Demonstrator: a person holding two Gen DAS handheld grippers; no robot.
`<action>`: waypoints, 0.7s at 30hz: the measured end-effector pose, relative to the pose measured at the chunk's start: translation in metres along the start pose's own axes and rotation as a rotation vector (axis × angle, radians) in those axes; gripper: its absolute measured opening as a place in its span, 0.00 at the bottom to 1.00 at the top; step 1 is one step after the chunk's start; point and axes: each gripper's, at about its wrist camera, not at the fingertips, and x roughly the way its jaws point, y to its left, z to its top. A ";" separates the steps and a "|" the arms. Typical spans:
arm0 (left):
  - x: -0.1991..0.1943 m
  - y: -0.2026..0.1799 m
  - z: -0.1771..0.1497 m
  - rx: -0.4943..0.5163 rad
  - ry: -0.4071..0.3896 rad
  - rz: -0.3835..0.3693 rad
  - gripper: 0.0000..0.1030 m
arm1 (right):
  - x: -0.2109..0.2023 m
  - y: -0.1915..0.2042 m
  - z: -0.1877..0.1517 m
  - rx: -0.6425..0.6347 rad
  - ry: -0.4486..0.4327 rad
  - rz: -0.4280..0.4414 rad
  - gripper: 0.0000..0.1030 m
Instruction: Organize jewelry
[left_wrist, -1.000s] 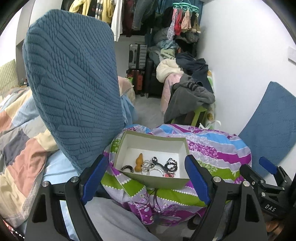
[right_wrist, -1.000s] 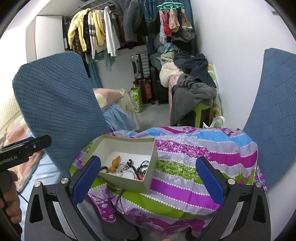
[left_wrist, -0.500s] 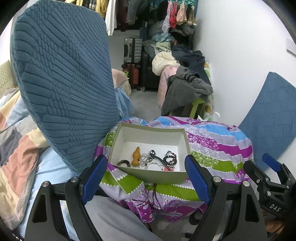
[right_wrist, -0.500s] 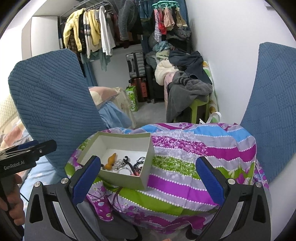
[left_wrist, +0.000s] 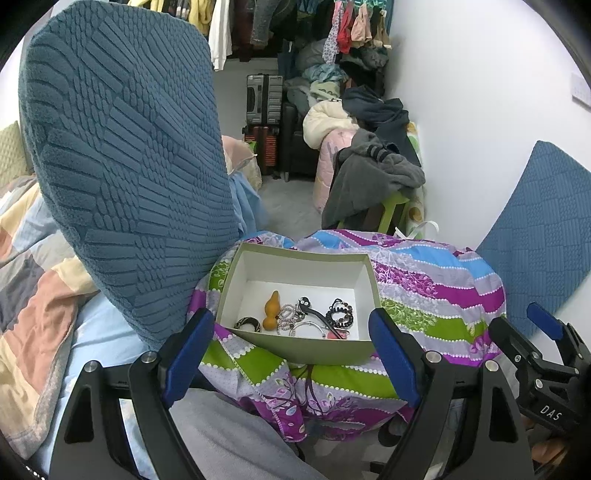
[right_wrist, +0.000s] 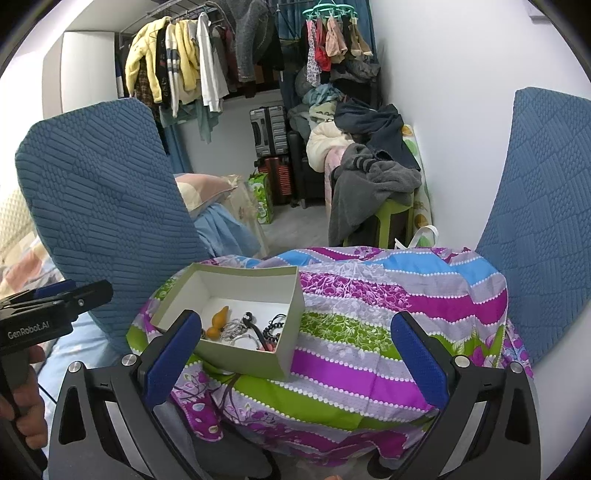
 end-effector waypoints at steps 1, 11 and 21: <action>0.000 0.000 0.000 -0.001 0.001 0.001 0.84 | 0.000 0.000 0.000 -0.001 -0.001 0.001 1.00; 0.000 0.003 -0.001 -0.010 0.008 0.006 0.84 | -0.003 -0.003 0.000 -0.001 -0.004 -0.020 1.00; -0.002 0.003 -0.003 -0.011 0.011 0.015 0.84 | -0.004 -0.003 0.000 -0.022 -0.005 -0.045 1.00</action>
